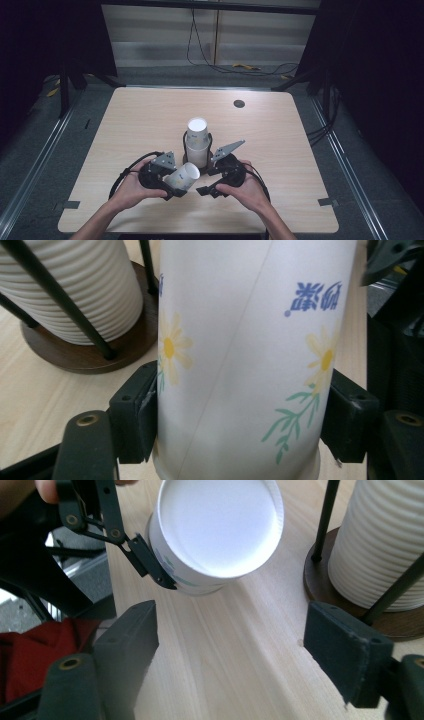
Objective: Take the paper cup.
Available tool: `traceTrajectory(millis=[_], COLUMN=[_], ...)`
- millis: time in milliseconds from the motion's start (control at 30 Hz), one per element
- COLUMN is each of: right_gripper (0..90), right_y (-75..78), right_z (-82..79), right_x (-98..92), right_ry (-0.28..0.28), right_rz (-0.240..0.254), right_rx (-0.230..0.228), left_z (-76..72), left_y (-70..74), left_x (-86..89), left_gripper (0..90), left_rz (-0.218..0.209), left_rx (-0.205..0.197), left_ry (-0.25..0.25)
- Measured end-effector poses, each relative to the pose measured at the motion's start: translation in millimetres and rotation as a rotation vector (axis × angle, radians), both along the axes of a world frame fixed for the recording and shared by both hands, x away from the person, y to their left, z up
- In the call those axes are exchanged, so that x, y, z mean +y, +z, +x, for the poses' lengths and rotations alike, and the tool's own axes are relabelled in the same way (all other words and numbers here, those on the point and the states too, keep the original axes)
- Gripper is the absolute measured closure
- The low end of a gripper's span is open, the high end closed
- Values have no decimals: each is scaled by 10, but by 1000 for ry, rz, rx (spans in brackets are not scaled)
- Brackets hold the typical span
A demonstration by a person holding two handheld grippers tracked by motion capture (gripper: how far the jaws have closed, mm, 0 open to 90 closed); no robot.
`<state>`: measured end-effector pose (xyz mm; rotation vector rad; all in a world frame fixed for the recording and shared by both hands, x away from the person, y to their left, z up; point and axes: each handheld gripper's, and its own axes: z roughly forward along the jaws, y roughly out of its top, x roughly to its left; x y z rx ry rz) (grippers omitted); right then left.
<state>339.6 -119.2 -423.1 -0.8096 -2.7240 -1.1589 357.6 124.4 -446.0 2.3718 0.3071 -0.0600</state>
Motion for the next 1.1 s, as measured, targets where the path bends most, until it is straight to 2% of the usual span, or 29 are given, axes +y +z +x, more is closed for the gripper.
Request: traceTrajectory(millis=[133, 267, 367, 433, 500, 567, 600, 633, 733, 833, 933, 1100], right_gripper=[243, 245, 249, 252, 225, 238, 233, 216, 161, 147, 148, 281], right_y=[-18, -25, -32, -30, -29, -40, -48, -59, -75, -82, -91, -102], right_z=[15, 37, 49, 59, 68, 77, 76, 78, 68, 66, 74, 82], right_x=[32, 52, 53, 50, 51, 67, 82, 98, 133, 137, 124, 122], right_ry=[14, 31, 30, 24, 9, 21, 27, 36, 41, 39, 34, 74], right_rz=[-38, -82, -109, -130, -139, -141, -150, -158, -179, -180, -177, -168], right_rx=[4, 25, 49, 46, 35, 31, 45, 54, 40, 37, 55, 84], left_z=[-14, -27, -29, -37, -43, -44, -46, -49, -61, -77, -83, -85], left_y=[-10, -21, -31, -30, -9, 12, 21, 24, 1, -18, -30, -48], left_x=[-16, -47, -67, -85, -108, -124, -131, -137, -159, -177, -192, -211], left_gripper=[289, 288, 288, 291, 293, 293, 293, 293, 293, 294, 295, 296], left_rz=[1, 33, 66, 77, 108, 108, 108, 109, 133, 146, 149, 163], left_rx=[3, 2, -15, -11, -24, -26, -30, -28, -38, -48, -52, -56], left_ry=[3, -12, -15, -23, -50, -57, -61, -60, -73, -76, -84, -89])
